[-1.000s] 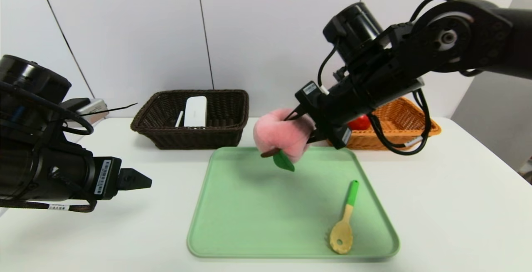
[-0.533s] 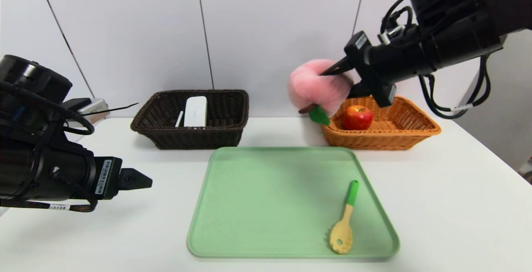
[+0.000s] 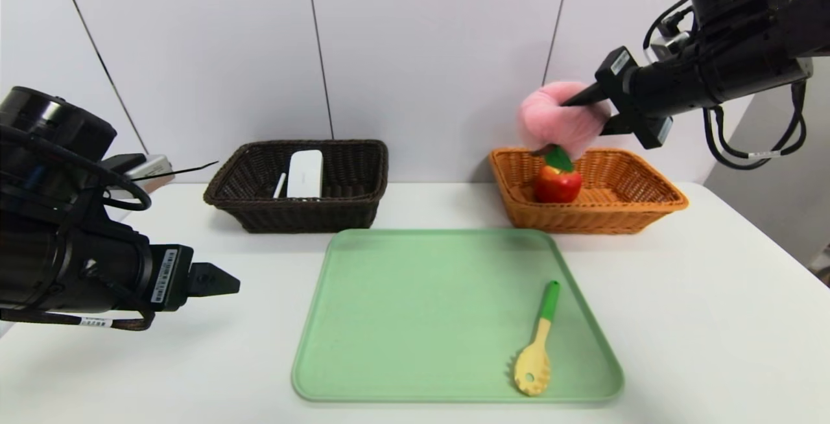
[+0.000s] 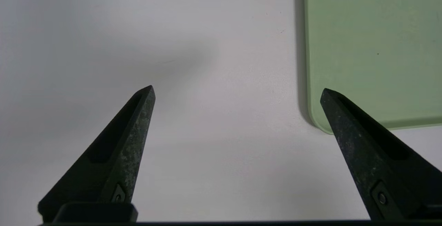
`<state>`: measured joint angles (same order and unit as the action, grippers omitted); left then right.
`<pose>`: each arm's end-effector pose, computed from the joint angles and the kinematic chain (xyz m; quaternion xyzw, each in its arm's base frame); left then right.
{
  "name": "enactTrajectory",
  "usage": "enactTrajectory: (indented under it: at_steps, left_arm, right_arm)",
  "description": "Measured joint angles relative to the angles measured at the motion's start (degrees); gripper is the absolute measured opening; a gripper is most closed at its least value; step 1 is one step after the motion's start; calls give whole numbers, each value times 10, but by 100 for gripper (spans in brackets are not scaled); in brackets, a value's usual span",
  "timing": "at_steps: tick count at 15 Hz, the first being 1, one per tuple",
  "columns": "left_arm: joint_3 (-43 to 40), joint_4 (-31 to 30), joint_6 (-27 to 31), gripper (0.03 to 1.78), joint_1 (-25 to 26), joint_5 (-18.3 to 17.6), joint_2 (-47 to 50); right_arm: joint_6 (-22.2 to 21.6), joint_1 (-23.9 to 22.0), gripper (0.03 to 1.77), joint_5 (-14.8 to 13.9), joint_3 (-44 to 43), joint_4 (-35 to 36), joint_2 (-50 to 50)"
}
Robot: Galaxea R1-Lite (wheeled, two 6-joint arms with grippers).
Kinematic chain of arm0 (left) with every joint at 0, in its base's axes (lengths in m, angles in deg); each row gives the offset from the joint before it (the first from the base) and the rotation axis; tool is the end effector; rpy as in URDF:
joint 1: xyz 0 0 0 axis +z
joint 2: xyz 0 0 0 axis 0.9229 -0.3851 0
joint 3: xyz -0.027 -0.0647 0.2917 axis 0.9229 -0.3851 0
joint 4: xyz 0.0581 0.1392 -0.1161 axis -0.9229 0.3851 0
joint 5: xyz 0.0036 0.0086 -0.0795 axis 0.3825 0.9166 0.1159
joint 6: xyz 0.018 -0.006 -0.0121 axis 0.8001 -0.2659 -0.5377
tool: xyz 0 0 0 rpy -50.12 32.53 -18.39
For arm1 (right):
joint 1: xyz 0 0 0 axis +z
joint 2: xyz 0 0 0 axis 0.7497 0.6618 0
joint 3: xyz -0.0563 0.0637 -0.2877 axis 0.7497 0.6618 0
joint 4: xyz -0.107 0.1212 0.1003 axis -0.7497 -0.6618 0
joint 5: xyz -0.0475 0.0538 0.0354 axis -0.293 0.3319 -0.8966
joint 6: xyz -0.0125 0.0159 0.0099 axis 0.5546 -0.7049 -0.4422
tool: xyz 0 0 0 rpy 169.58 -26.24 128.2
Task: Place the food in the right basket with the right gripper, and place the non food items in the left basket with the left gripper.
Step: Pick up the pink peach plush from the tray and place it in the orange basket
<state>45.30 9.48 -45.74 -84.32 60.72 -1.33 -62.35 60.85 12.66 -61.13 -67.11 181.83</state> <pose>0.1853 -0.0551 0.2372 -0.0354 0.4169 -0.0573 0.9065 0.3380 0.0797 0.3157 0.4034 0.3632 0.0831 0.8358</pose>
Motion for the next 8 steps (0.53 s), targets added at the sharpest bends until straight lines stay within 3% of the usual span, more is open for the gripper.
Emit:
enactTrajectory:
  at_steps: [8]
  left_arm:
    - [3, -1, 0, 169, 0, -5, -4]
  right_arm:
    - [23, -87, 64, 0, 0, 9, 55]
